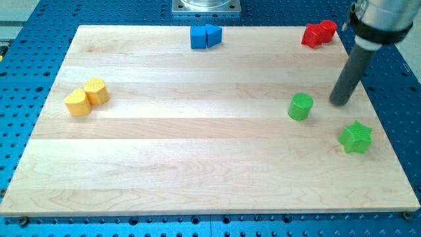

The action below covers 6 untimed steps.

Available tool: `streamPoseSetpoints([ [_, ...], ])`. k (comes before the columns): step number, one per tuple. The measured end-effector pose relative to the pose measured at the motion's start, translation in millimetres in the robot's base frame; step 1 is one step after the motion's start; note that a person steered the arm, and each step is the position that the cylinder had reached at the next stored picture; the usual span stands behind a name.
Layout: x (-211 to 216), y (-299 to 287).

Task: Push the green star towards the bottom right

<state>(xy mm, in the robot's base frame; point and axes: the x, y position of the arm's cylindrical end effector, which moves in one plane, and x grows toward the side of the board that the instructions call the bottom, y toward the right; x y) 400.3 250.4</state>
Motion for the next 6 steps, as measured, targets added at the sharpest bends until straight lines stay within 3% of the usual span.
streamPoseSetpoints([
  [1, 23.9, 13.7],
  [2, 97.6, 13.6],
  [3, 123.5, 11.9],
  [4, 113.8, 11.9],
  [5, 75.3, 3.6],
  [6, 88.1, -20.5],
])
